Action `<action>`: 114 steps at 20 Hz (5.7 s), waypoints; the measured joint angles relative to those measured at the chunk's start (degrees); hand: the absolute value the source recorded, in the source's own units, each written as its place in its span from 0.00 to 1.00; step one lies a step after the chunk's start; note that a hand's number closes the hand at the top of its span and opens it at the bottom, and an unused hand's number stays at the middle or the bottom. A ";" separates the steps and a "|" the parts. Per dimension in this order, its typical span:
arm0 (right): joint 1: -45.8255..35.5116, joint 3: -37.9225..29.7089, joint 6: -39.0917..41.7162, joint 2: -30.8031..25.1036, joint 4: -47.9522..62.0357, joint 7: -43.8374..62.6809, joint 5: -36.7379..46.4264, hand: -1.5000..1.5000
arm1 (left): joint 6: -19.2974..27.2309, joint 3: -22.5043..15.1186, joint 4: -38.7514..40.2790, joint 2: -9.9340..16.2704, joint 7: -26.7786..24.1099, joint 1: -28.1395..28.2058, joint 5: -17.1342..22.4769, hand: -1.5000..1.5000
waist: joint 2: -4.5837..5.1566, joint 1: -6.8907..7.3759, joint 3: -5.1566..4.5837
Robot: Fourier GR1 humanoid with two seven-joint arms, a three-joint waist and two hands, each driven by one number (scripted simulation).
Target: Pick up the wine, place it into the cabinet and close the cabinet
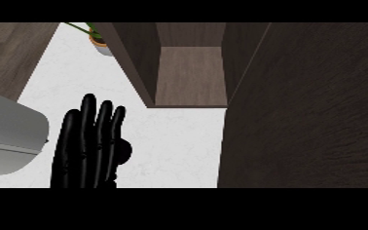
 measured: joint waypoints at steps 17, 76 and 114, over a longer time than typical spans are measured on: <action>-3.31 0.39 -1.60 0.11 -0.77 4.30 1.42 0.00 | 4.62 2.17 -1.05 1.21 -0.98 7.38 0.68 0.00 | 0.09 0.01 -0.07; -8.26 -1.33 -0.71 2.71 -2.21 8.71 3.66 0.00 | -41.28 47.50 77.78 0.68 -72.12 12.89 48.91 0.00 | 0.19 -0.15 -0.07; -4.09 -0.63 2.38 3.77 -2.67 8.07 3.85 0.00 | -51.68 52.40 98.71 0.08 -78.77 -5.19 53.37 1.00 | 0.18 -0.54 0.08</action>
